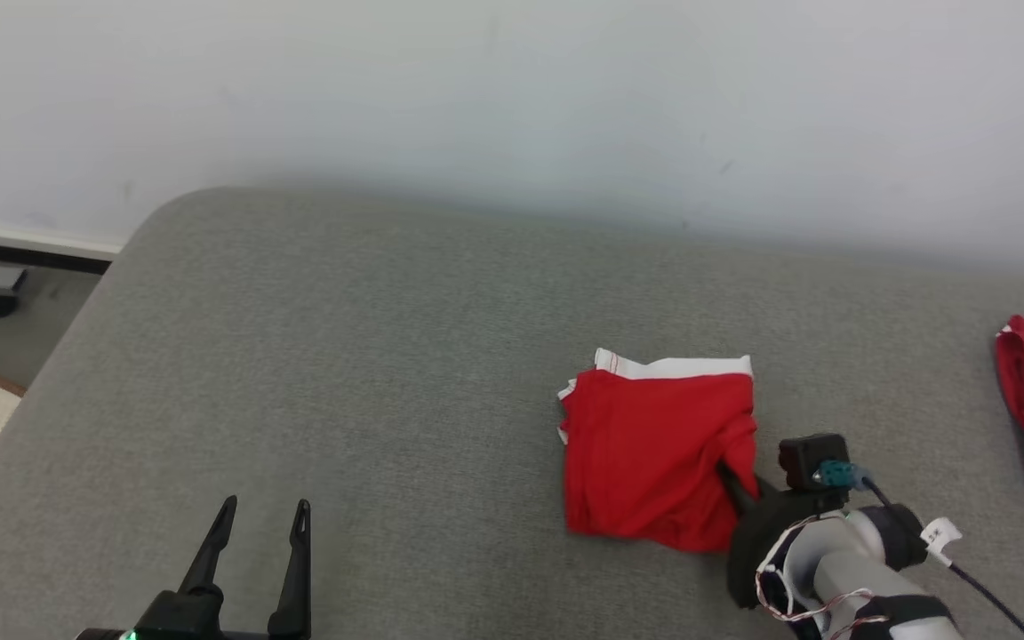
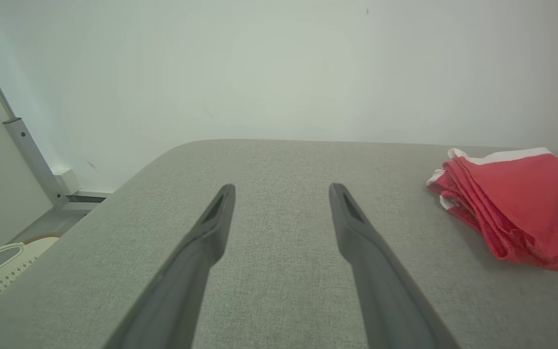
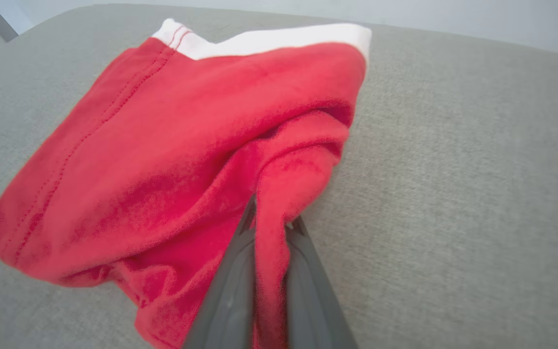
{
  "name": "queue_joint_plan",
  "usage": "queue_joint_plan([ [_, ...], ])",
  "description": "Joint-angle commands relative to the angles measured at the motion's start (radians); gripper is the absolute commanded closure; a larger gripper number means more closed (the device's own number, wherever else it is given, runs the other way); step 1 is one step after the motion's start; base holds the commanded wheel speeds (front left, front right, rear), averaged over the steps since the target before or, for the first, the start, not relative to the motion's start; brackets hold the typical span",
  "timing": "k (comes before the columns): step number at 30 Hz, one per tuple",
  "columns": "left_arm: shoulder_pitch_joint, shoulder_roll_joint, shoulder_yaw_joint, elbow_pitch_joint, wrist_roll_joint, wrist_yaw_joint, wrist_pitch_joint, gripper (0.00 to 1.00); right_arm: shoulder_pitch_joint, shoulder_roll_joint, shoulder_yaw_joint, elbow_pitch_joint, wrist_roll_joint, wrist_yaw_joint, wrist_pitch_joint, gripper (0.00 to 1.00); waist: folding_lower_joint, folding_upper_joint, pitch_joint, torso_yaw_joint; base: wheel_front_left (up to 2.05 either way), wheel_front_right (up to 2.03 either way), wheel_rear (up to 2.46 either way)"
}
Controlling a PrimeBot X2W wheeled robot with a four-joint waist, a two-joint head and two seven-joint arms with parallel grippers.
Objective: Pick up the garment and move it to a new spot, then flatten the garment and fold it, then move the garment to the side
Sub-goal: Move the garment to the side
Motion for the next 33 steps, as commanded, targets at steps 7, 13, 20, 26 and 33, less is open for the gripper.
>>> queue_joint_plan([
  [7,-0.020,-0.013,0.008,-0.015,-0.002,-0.006,-0.003,0.00,-0.102,-0.121,0.090,-0.056,-0.044,-0.002,0.006,1.00,0.0000,-0.0001,0.048,-0.150,0.00,0.00,0.00],
  [13,-0.068,-0.011,0.010,-0.034,0.013,-0.014,-0.003,0.00,-0.218,-0.226,0.168,-0.113,-0.046,-0.002,0.047,1.00,0.0000,-0.0001,0.113,-0.219,0.00,0.00,0.00],
  [20,-0.125,0.004,0.008,-0.064,0.030,-0.019,-0.003,0.00,-0.326,-0.349,0.239,-0.137,-0.021,-0.002,0.107,1.00,0.0000,-0.0001,0.207,-0.253,0.00,0.00,0.00],
  [26,-0.160,0.035,0.008,-0.079,0.041,-0.024,-0.003,0.00,-0.406,-0.429,0.274,-0.128,0.018,-0.002,0.152,1.00,0.0000,-0.0001,0.273,-0.269,0.00,0.00,0.00],
  [33,-0.182,0.063,0.020,-0.118,0.047,-0.021,-0.003,0.00,-0.492,-0.521,0.304,-0.145,0.067,-0.002,0.187,1.00,0.0000,-0.0001,0.338,-0.289,0.00,0.00,0.00],
])
